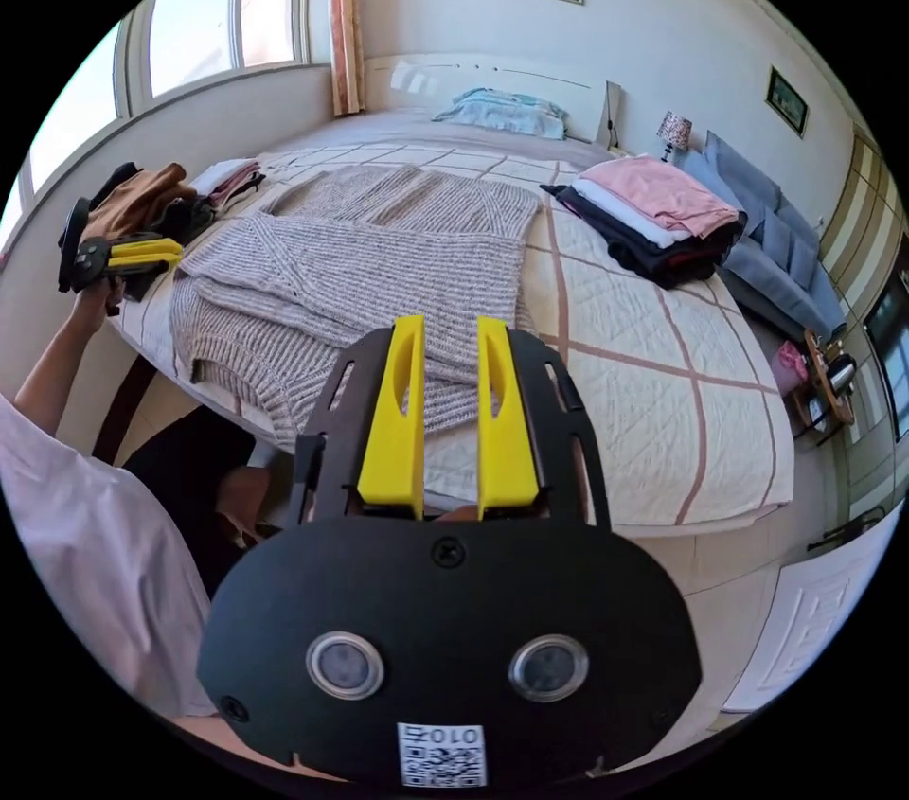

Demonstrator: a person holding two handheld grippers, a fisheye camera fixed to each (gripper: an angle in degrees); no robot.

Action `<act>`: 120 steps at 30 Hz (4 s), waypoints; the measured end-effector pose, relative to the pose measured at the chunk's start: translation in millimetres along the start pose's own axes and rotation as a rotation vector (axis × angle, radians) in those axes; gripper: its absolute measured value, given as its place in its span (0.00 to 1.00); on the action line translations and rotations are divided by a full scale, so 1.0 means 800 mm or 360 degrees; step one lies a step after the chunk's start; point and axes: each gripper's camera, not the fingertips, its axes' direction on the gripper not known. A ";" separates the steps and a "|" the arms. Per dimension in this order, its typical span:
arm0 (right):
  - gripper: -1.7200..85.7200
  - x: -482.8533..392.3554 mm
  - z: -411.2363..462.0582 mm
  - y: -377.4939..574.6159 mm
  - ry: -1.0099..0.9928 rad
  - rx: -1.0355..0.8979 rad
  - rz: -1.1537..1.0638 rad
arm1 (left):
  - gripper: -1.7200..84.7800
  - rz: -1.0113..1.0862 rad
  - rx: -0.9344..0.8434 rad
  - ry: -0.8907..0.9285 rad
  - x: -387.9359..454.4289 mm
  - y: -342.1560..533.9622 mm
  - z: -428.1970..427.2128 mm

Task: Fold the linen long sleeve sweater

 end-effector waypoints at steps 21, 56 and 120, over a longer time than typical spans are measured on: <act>0.11 0.155 0.093 -0.303 -0.0111 -0.0136 0.0049 | 0.16 -0.0722 0.0016 0.0202 -0.307 -0.227 0.116; 0.06 0.189 0.024 -0.301 -0.0471 0.0301 -0.1097 | 0.03 0.0058 0.0873 0.1007 -0.352 -0.204 0.042; 0.06 0.115 0.091 0.125 -0.0422 -0.0191 0.0475 | 0.06 -0.0988 -0.0063 0.0738 -0.139 0.156 -0.074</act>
